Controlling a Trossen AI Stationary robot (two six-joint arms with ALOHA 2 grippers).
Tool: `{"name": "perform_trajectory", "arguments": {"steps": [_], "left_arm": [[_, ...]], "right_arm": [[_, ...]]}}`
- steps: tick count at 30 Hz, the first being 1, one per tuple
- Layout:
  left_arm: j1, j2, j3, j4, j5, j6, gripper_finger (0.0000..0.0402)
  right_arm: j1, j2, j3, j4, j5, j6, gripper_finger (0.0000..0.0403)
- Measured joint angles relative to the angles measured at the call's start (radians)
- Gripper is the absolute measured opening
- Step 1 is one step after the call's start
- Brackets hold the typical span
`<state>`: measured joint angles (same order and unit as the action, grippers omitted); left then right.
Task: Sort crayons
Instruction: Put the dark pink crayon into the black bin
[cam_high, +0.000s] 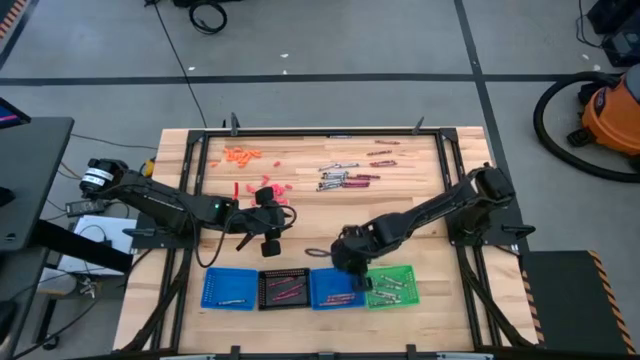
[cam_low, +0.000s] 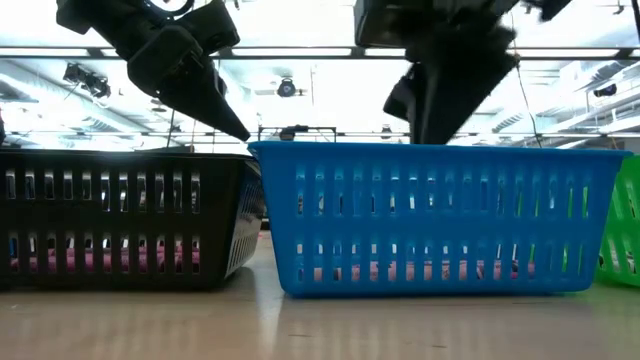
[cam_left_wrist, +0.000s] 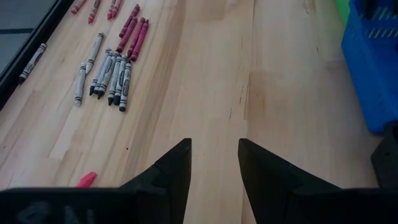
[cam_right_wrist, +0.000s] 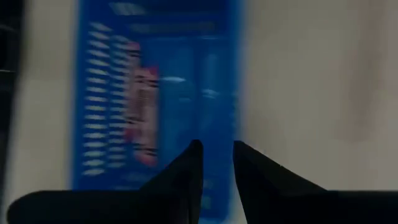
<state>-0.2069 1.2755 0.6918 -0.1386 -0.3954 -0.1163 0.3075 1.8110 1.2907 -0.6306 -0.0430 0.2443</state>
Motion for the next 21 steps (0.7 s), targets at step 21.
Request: {"name": "perform_trajectory", "arguments": {"steps": [21], "left_arm": [[0.000, 0.000, 0.000, -0.027, 0.000, 0.000, 0.0144]], "right_arm": [[-0.291, -0.019, -0.293, 0.344, 0.281, -0.277, 0.0094]]}}
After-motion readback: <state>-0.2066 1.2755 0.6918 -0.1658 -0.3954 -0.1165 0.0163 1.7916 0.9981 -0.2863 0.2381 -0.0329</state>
